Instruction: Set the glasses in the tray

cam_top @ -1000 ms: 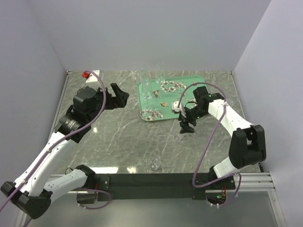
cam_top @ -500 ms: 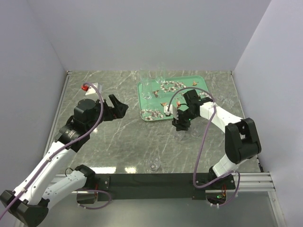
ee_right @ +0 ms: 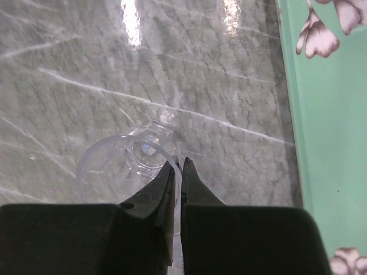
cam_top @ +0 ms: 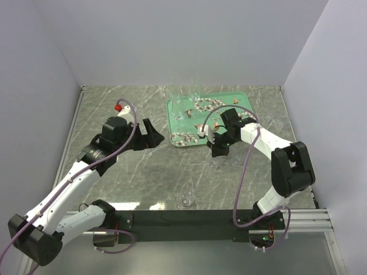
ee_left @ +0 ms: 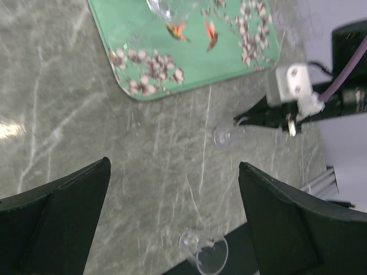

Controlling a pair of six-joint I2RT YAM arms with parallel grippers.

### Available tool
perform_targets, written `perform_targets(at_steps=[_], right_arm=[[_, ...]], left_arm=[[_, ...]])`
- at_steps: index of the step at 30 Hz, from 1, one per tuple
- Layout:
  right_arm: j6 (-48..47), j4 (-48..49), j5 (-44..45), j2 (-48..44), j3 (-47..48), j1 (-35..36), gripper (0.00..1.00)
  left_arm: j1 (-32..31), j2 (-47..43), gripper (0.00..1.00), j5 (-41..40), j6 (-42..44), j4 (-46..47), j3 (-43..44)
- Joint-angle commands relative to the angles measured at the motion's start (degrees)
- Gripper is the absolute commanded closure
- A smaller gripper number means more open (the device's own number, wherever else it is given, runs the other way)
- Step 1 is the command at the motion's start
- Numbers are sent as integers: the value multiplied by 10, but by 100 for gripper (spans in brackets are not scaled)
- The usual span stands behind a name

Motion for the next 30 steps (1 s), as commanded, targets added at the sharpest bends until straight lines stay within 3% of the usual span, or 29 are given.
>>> perform_targets(at_steps=[1,6,10,16,19,30], right_arm=[[77,18,-39,-4,50,-14,100],[266,66,-12,24,138,-36,100],[440,134,73,51,181,-37,100],[618,175,217,112,241,-37,100],[649,171,276,152,279,-37,100],[676,132,339,281,412,-38,100]], left_arm=[[3,14,1,62,-2,-8,5],[2,37,0,97,0,-19,7],[2,48,0,109,-1,-22,6],[2,53,1,116,-15,-22,-8],[1,46,1,116,-24,-13,-26],[-3,35,2,126,-53,9,-75]])
